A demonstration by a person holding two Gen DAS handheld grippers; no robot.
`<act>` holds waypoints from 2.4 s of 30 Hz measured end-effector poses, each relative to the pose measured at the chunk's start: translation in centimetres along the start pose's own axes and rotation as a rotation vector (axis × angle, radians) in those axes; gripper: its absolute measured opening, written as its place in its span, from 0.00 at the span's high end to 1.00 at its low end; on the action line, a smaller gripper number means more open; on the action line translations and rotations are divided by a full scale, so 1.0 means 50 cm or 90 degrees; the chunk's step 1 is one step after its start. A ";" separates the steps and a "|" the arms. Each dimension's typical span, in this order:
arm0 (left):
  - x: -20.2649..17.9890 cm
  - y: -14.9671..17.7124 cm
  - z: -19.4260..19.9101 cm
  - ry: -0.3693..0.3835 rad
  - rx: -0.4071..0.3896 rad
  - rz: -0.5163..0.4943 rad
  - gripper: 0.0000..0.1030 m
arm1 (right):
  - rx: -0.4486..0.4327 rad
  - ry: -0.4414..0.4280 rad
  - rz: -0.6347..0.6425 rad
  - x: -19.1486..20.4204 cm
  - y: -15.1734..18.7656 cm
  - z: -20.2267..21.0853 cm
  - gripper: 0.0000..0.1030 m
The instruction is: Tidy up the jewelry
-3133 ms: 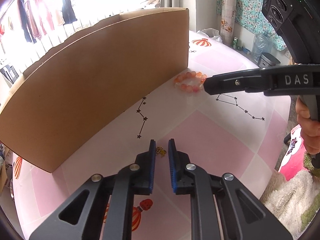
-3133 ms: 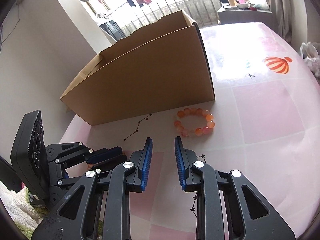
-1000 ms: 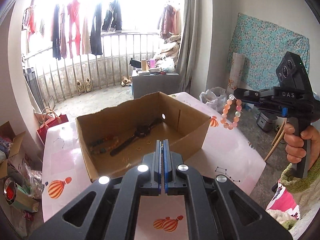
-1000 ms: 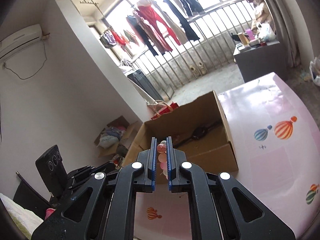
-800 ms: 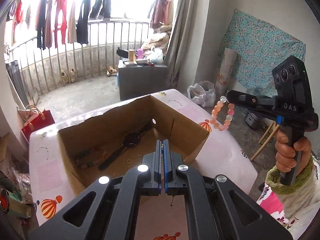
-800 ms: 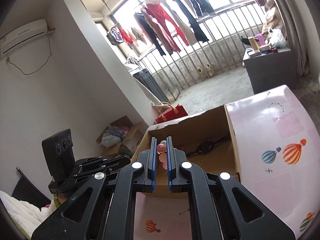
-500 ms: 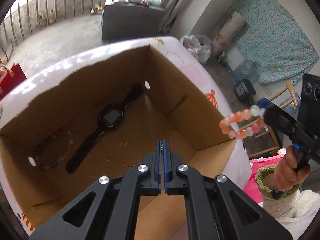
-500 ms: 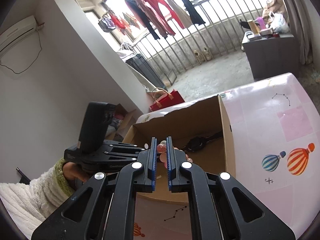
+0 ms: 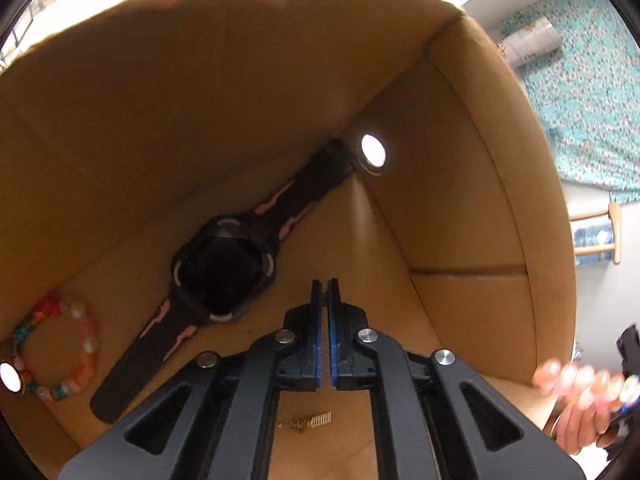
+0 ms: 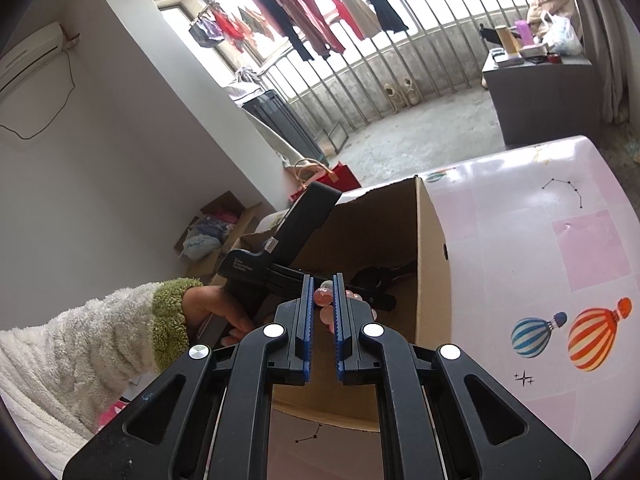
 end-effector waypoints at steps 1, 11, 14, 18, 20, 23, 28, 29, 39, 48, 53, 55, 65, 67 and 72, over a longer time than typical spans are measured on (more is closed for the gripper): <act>0.005 0.001 0.001 0.006 0.000 0.013 0.88 | 0.005 0.001 0.001 0.004 0.004 0.002 0.93; -0.009 0.019 0.157 -0.020 -0.122 0.008 0.57 | 0.103 0.087 0.091 0.031 0.030 -0.053 0.93; -0.030 0.061 0.261 -0.044 -0.205 -0.018 0.47 | 0.142 0.117 0.128 0.037 0.041 -0.080 0.93; -0.050 0.170 0.384 -0.088 -0.313 -0.055 0.30 | 0.211 0.141 0.141 0.036 0.060 -0.125 0.93; -0.051 0.222 0.428 -0.137 -0.359 -0.060 0.25 | 0.239 0.167 0.148 0.029 0.070 -0.143 0.93; -0.028 0.304 0.476 -0.190 -0.409 -0.039 0.20 | 0.266 0.225 0.156 0.009 0.080 -0.154 0.91; 0.041 0.398 0.515 -0.219 -0.462 0.043 0.19 | 0.242 0.276 0.182 0.004 0.079 -0.127 0.91; 0.050 0.413 0.518 -0.215 -0.467 0.056 0.18 | 0.232 0.286 0.182 0.001 0.075 -0.119 0.91; 0.098 0.441 0.469 -0.185 -0.462 0.120 0.12 | 0.012 0.318 0.119 -0.004 0.005 0.035 0.54; 0.106 0.419 0.333 -0.046 -0.392 0.170 0.12 | 0.152 0.240 -0.047 -0.104 0.083 -0.026 0.53; 0.081 0.417 0.307 -0.023 -0.388 0.173 0.11 | 0.147 0.277 -0.014 -0.062 0.111 -0.035 0.52; 0.079 0.421 0.309 -0.045 -0.388 0.177 0.11 | 0.148 0.279 -0.016 -0.053 0.123 -0.032 0.52; 0.034 0.505 0.313 -0.077 -0.389 0.153 0.11 | 0.116 0.281 -0.047 -0.014 0.231 0.053 0.52; 0.016 0.526 0.309 -0.087 -0.386 0.141 0.10 | 0.105 0.284 -0.054 -0.008 0.250 0.075 0.51; -0.012 0.561 0.303 -0.105 -0.387 0.130 0.09 | 0.084 0.278 -0.078 0.002 0.287 0.111 0.48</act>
Point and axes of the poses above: each gripper's, at about its wrist camera, not at the fingertips, and z roughly against the way its jaws point, x to its left, y to its underside, the point moved 8 cm from there along -z, roughly the way its jaws point, and after that the axes turned 10 degrees about -z, right-handed, at the moved point
